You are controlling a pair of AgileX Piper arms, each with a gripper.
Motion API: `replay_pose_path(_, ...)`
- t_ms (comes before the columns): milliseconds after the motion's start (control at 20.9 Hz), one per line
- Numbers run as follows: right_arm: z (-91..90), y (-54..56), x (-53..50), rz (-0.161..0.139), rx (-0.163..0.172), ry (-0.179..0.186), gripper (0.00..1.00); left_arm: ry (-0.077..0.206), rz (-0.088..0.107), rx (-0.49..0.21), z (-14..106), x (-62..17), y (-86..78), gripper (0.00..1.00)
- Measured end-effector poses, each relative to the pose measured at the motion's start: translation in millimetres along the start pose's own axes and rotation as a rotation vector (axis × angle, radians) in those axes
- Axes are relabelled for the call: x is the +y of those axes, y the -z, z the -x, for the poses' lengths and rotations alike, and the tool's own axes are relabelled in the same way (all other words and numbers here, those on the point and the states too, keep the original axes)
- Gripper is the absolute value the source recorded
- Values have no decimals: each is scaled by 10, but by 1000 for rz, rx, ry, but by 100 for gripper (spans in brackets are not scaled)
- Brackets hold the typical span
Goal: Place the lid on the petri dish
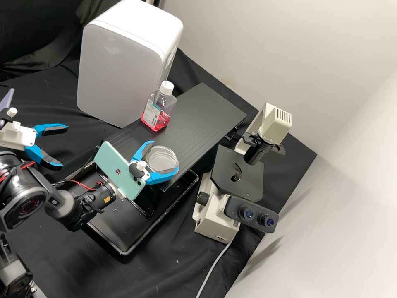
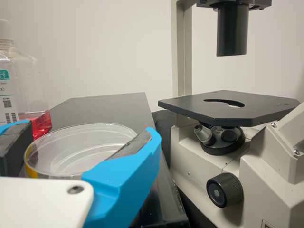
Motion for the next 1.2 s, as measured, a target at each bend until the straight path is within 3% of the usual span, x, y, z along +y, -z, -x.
replay_pose_path(144,3,-9,23,0,-5,-8,0,0,0,0,0,0,0,100)
replay_pose_path(527,9,-8,36,77,-12,-8,0,-2,0,0,-4,4,-1,100)
replay_pose_path(815,8,-30,38,86,-34,-11,0,-2,1,1,-4,4,0,100)
replay_pose_path(910,-2,-23,44,98,-31,-13,0,-2,1,1,-4,4,0,100)
replay_pose_path(1198,-38,-6,68,95,-31,-24,0,3,1,2,-12,-9,4,100)
